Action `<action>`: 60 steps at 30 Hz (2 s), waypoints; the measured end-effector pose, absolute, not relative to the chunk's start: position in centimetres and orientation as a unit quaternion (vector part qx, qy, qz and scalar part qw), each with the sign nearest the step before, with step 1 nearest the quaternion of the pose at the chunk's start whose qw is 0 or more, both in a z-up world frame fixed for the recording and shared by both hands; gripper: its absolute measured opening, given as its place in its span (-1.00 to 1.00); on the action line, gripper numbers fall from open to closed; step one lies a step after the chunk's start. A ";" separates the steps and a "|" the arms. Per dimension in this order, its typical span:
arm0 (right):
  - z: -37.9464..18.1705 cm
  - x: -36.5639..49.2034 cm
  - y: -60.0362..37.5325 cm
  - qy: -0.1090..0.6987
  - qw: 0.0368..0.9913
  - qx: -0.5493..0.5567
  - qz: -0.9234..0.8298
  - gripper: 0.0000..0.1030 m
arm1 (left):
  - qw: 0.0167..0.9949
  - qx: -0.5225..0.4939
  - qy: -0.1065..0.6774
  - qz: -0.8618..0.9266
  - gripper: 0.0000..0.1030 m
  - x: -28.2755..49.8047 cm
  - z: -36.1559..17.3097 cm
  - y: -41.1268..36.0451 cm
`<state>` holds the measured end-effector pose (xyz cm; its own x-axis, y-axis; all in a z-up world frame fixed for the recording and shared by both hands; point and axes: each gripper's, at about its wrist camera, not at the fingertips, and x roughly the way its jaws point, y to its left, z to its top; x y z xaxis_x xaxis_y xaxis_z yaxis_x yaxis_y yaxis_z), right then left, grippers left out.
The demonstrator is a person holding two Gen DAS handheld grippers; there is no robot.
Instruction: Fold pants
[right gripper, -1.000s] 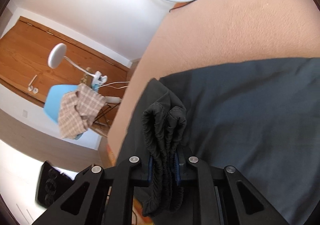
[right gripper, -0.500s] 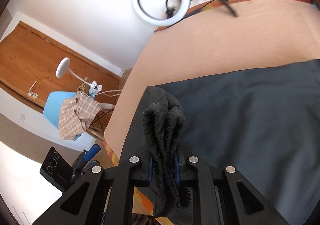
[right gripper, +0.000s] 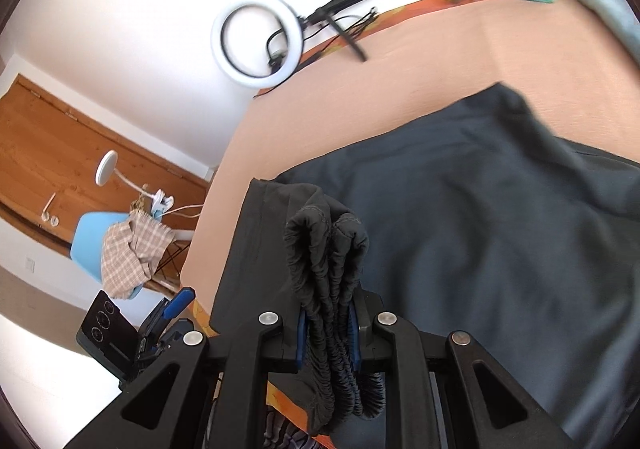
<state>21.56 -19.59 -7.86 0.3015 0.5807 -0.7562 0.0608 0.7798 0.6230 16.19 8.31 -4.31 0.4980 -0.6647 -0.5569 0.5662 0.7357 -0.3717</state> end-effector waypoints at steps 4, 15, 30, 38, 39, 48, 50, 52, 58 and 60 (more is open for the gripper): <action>-7.4 20.9 -21.1 0.566 0.759 0.278 0.162 -0.72 | 0.858 -0.074 0.359 -0.361 -0.03 16.5 -4.7 7.6; -5.6 19.4 -25.7 0.566 0.771 0.260 0.130 -0.72 | 0.848 -0.071 0.361 -0.382 0.09 16.2 -4.3 5.6; -2.4 15.3 -36.3 0.568 0.784 0.247 0.049 -0.72 | 0.827 -0.060 0.365 -0.425 0.35 16.2 -4.0 0.9; -2.4 13.7 -41.7 0.568 0.786 0.245 -0.009 -0.72 | 0.816 -0.057 0.376 -0.436 0.37 16.1 -4.2 -0.7; -2.6 13.5 -42.3 0.568 0.784 0.248 -0.015 -0.72 | 0.815 -0.057 0.377 -0.436 0.37 16.1 -4.2 -0.9; -4.0 12.8 -45.4 0.576 0.780 0.239 -0.050 -0.72 | 0.813 -0.048 0.386 -0.433 0.37 16.2 -4.0 -1.5; -4.3 12.6 -46.0 0.576 0.779 0.241 -0.056 -0.72 | 0.813 -0.044 0.389 -0.431 0.37 16.3 -4.1 -1.7; -5.0 12.6 -46.4 0.579 0.778 0.237 -0.059 -0.71 | 0.811 -0.041 0.392 -0.432 0.37 16.3 -4.3 -2.0; -7.5 12.6 -47.1 0.593 0.769 0.228 -0.076 -0.70 | 0.807 -0.015 0.400 -0.435 0.37 15.9 -4.8 -3.0; -8.1 12.6 -47.4 0.594 0.768 0.228 -0.078 -0.70 | 0.804 -0.009 0.404 -0.436 0.37 15.7 -5.1 -3.3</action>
<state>12.60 -47.37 -8.07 0.2822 0.1505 -0.9475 0.3905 0.8841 0.2567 15.72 -3.25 -5.08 0.2930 -0.7084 -0.6421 0.6933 0.6198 -0.3675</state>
